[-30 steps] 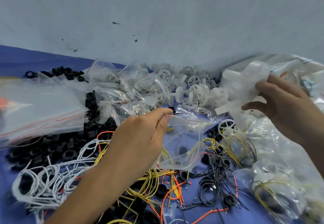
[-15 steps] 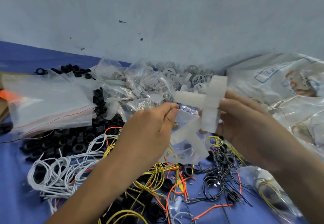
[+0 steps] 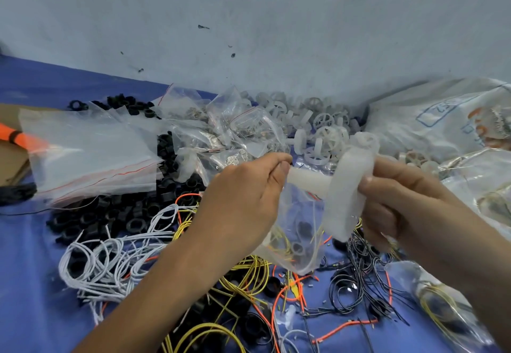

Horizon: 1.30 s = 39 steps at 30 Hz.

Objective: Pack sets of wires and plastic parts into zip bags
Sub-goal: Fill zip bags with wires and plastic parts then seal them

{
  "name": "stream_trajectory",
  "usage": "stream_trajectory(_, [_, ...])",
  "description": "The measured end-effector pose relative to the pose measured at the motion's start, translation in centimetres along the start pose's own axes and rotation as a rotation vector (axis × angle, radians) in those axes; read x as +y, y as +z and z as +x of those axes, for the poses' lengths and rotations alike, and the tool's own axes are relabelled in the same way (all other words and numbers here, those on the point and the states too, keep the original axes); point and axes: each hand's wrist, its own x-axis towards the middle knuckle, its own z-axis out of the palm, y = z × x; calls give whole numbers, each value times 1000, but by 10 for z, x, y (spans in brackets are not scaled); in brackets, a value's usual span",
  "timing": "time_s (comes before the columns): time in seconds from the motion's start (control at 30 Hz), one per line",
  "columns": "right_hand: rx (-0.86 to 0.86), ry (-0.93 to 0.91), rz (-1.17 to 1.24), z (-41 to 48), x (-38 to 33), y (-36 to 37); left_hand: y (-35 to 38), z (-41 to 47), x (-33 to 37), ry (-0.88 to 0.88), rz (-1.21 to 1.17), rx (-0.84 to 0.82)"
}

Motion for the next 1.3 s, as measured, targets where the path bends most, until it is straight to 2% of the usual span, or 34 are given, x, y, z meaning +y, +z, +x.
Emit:
stream_trajectory(0.1, [-27, 141, -35, -10, 0, -1, -1, -1, 1, 17, -13, -11])
stream_trajectory(0.2, [-66, 201, -109, -15, -1, 2, -2, -3, 3, 26, -14, -19])
stream_trajectory(0.33, [-169, 192, -145, -21, -2, 5, -2, -4, 7, 49, -13, -17])
stream_trajectory(0.43, [-238, 89, -266, -24, 1, 11, -1, -6, 10, 67, 25, -22])
stream_trajectory(0.5, [-145, -64, -548, -23, 7, 12, -1, -6, 9, 65, 41, -16])
stream_trajectory(0.57, [-113, -152, -963, -21, 13, 13, -2, -6, 8, 58, 34, -12])
stream_trajectory(0.63, [-198, -92, -1220, -18, 22, 20, -4, -6, 9, 60, 19, -15])
stream_trajectory(0.7, [-227, -30, -1325, -12, 26, 22, -5, -5, 11, 69, 13, -18])
stream_trajectory(0.77, [-109, -68, -1342, -1, 21, 17, -7, -3, 10, 68, 17, -2])
stream_trajectory(0.87, [163, -220, -1208, 13, 7, 8, -14, 2, 3, 72, -16, 80])
stream_trajectory(1.0, [117, -225, -1180, 29, 3, 17, -16, 4, -3, 50, -67, 153])
stream_trajectory(1.07, [186, -250, -1114, 38, 0, 16, -15, 4, -5, 42, -86, 169])
stream_trajectory(1.17, [173, -261, -1128, 47, -1, 19, -15, 5, -5, 38, -101, 191])
stream_trajectory(1.3, [258, -350, -981, 49, -3, 20, -17, 6, -8, 17, -155, 244])
